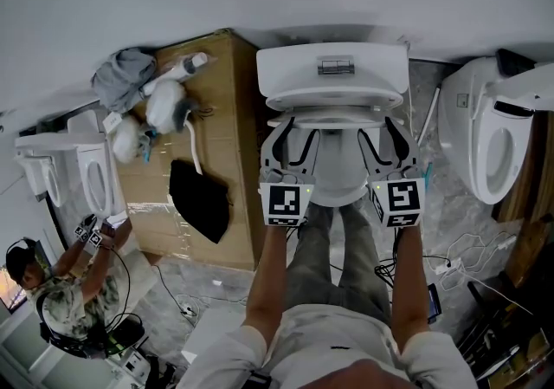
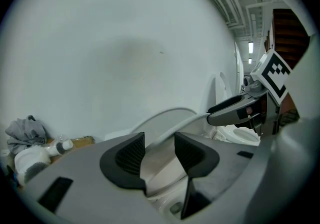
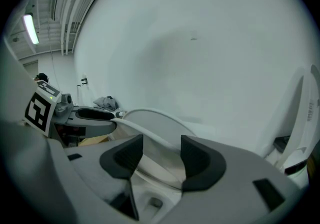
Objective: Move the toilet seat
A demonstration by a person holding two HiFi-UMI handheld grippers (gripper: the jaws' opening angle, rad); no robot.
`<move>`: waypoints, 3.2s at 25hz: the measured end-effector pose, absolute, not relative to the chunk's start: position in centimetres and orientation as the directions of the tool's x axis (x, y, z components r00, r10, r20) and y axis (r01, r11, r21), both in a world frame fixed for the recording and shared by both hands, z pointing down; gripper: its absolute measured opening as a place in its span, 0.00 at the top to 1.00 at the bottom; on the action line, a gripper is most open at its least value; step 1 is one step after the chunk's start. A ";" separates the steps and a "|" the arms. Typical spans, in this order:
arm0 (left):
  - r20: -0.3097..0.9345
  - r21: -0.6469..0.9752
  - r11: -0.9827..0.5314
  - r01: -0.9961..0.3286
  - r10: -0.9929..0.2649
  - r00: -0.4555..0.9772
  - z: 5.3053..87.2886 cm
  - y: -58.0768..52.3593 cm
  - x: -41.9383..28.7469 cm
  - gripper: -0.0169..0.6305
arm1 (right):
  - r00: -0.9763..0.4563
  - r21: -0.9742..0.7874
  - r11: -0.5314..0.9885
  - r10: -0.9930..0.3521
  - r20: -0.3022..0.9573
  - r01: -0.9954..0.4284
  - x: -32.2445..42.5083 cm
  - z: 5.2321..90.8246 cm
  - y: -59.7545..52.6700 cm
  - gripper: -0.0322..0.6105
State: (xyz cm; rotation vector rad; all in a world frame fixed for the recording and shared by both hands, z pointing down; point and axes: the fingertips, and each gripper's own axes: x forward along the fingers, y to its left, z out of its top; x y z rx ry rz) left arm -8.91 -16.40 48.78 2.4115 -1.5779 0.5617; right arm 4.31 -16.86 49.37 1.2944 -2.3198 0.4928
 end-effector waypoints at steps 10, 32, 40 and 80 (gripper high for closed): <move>0.426 -0.039 -0.383 -0.923 -0.842 0.332 48.9 -18.1 -9.1 0.65 | -0.453 -0.076 0.486 -0.730 0.512 -0.870 4.2 49.3 -18.9 0.56; 0.421 0.010 -0.311 -0.950 -0.861 0.286 49.4 -21.3 -10.1 0.61 | -0.373 -0.011 0.425 -0.782 0.499 -0.905 4.2 49.7 -22.3 0.57; 0.420 -0.002 -0.318 -0.948 -0.861 0.288 49.0 -21.0 -10.1 0.61 | -0.363 0.002 0.419 -0.790 0.494 -0.908 4.5 48.9 -21.6 0.57; 0.306 0.017 -0.578 -0.816 -0.774 0.555 28.5 1.0 -11.0 0.71 | -0.387 0.039 0.438 -0.830 0.401 -0.898 1.8 27.3 3.2 0.64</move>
